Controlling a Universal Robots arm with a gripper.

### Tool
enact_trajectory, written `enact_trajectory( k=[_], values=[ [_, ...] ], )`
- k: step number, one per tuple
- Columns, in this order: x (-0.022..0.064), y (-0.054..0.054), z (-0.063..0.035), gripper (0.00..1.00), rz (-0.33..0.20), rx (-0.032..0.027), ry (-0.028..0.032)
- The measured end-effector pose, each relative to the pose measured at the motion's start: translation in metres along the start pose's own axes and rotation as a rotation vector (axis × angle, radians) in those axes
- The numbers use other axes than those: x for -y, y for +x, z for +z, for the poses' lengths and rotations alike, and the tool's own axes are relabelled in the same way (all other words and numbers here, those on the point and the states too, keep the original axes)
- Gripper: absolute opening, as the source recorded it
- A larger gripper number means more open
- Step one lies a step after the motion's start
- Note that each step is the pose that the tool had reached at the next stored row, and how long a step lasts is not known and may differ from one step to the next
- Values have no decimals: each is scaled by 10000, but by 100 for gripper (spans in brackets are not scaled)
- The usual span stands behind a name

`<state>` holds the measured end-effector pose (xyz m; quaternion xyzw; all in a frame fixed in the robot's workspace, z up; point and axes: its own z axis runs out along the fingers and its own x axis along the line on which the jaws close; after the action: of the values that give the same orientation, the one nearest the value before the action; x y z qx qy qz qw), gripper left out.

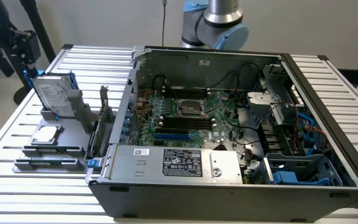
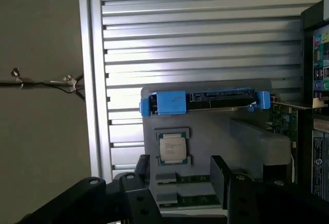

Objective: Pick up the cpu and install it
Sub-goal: 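Pick up the cpu and move it towards the insertion slot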

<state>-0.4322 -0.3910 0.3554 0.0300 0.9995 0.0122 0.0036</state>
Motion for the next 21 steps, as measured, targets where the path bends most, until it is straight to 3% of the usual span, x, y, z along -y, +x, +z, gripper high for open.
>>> enact_trajectory(
  k=[10, 17, 21],
  values=[
    [80, -9, 179, 60, -21, -9, 0],
    [223, -18, 305, 60, -135, -99, 3],
    [255, -33, 376, 60, -245, -149, 7]
  ],
)
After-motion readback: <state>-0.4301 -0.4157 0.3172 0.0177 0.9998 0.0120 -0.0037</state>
